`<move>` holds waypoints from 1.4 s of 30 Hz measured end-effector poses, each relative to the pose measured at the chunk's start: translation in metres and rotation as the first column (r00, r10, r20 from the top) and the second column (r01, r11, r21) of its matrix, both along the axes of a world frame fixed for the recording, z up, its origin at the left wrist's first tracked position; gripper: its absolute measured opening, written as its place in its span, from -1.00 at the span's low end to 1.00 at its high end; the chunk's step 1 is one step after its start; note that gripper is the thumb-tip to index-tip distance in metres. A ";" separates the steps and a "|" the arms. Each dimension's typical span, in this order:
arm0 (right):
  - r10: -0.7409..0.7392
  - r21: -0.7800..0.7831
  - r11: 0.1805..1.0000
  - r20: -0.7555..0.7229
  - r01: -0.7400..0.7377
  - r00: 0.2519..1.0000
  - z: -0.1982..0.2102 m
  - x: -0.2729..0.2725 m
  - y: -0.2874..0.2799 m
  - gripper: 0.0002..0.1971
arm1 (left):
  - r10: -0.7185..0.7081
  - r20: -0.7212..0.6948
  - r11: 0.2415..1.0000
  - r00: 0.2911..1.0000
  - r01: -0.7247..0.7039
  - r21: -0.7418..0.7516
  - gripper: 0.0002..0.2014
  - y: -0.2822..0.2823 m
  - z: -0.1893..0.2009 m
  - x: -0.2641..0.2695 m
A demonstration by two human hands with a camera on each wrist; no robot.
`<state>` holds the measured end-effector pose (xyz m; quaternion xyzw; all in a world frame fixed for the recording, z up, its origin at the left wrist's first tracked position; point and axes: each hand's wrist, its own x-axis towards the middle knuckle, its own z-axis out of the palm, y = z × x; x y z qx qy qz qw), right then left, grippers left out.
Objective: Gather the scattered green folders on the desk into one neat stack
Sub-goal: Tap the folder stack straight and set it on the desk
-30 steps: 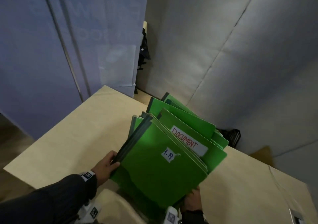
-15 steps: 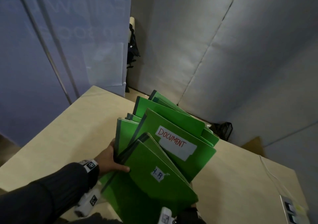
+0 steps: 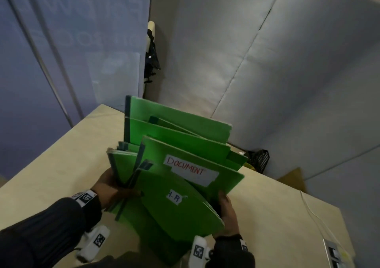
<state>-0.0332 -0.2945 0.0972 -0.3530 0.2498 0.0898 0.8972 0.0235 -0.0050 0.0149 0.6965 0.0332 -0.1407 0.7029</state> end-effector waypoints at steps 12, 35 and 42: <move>0.139 -0.179 0.980 0.316 -0.084 0.939 -0.060 -0.039 -0.017 -0.29 | -0.119 -0.044 0.989 0.992 0.123 0.086 -0.19 0.012 -0.003 -0.005; 0.103 -0.554 0.820 0.387 0.142 0.916 -0.010 -0.040 0.015 -0.01 | -0.147 0.358 0.988 0.922 0.123 0.088 0.01 0.016 0.074 -0.020; 0.011 -0.532 0.821 0.377 0.207 0.926 0.017 -0.034 0.019 -0.47 | -0.026 0.291 0.987 0.956 0.071 -0.144 -0.19 0.003 0.083 -0.022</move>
